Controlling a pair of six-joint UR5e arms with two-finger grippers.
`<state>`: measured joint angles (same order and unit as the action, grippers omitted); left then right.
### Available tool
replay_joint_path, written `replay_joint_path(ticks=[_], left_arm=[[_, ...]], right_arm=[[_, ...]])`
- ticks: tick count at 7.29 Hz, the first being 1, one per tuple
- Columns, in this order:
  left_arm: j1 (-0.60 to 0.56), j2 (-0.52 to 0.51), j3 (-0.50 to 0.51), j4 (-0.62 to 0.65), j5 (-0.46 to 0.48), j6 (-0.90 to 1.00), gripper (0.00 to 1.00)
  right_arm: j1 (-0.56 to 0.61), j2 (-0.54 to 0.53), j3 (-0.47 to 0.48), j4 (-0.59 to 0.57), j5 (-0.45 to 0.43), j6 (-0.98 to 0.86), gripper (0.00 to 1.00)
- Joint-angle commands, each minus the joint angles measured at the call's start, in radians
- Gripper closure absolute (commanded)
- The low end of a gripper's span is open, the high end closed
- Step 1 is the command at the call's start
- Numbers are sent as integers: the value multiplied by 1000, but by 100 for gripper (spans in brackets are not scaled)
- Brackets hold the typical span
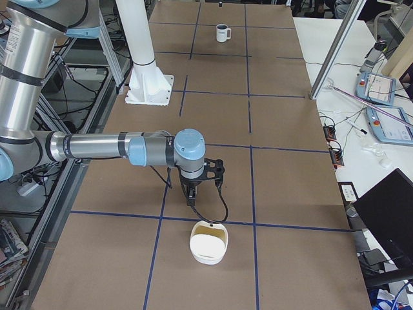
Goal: Left arm hands cup to right arm to dump lemon
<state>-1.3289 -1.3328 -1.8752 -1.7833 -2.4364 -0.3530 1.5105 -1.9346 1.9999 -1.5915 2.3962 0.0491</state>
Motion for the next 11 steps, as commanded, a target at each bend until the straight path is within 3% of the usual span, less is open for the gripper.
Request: replay_joint_path(ticks=[1,2,3,5,6,7,8,11], left_arm=[[139,-11,54,-212,79,-260,0],[211,-32,91,-279,142,-382,0],[226,-72,132,-295,146,-449,0],[282,-103,172,-315,151,-449,0],[310,-103,174,-321,174,-449,43],[310,-103,174,-321,175,-445,95],[310,-103,174,-318,177,-445,100],[312,-172,116,-294,169,-606,100]], right_arm=[[0,0,-1,4,20,1,0],[0,0,-1,5,21,1,0],[0,0,-1,5,23,1,0],[0,0,-1,5,38,0,0],[-1,0,-1,5,38,0,0],[-1,2,0,13,38,-2,0],[-1,0,-1,42,38,-3,0],[-28,2,0,175,41,15,0]])
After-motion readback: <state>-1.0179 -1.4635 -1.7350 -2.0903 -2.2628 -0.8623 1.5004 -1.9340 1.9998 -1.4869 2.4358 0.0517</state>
